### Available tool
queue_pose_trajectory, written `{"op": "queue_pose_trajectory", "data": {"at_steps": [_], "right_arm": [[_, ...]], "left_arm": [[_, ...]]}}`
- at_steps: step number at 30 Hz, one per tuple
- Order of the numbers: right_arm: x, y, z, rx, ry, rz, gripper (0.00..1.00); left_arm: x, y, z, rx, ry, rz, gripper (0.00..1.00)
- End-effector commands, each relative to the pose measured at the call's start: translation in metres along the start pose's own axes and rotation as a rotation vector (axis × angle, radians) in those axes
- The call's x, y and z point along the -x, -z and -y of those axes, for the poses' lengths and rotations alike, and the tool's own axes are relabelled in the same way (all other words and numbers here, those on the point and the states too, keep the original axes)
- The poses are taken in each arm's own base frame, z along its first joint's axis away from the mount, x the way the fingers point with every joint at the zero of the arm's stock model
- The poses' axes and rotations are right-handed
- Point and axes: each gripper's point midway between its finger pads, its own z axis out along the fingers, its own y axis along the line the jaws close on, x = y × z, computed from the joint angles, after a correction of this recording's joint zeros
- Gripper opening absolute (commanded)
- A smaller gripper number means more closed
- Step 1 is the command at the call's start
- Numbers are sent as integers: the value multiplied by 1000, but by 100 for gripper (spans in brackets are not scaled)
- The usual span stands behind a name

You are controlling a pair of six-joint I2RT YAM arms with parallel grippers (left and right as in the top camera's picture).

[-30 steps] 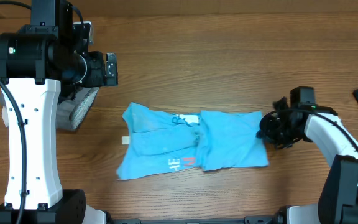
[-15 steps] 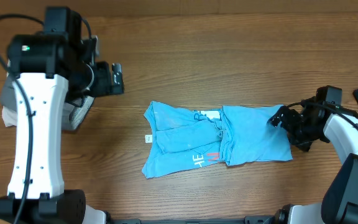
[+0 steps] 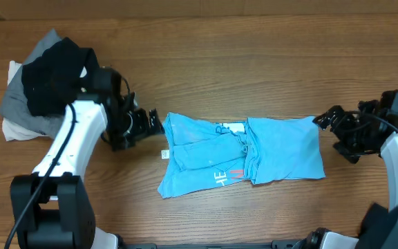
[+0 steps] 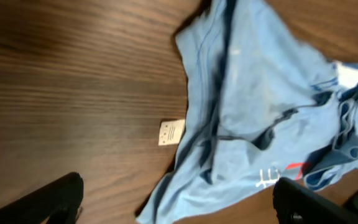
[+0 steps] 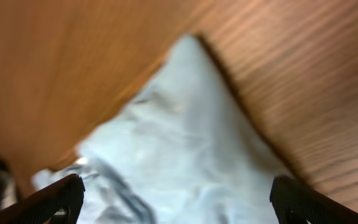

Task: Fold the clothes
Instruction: 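Move the left gripper to the shirt's left end and grasp it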

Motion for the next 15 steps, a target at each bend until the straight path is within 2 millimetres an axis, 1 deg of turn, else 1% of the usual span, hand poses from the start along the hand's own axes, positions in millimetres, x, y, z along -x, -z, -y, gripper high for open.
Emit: {"op": "queue_pose_trajectory", "data": {"at_steps": [1, 2, 4, 7, 8, 12, 15], "right_arm": [[-2, 13, -30, 139, 30, -7, 100], [-3, 14, -32, 153, 29, -14, 100], [-3, 13, -32, 153, 30, -16, 100], [-3, 13, -32, 154, 30, -15, 100], [-3, 13, -32, 154, 30, -16, 100], [-4, 13, -32, 151, 51, -16, 100], [-4, 13, -32, 150, 51, -16, 100]], "left_arm": [[-20, -25, 11, -149, 27, -59, 100], [-23, -33, 14, -184, 14, -60, 100], [-26, -47, 13, -197, -27, -42, 100], [-29, -63, 1, -136, -100, -12, 100], [-30, -65, -1, -125, -109, -9, 100], [-33, -68, 9, -147, -184, -10, 100], [-39, -75, 14, -139, -227, -32, 100]]}}
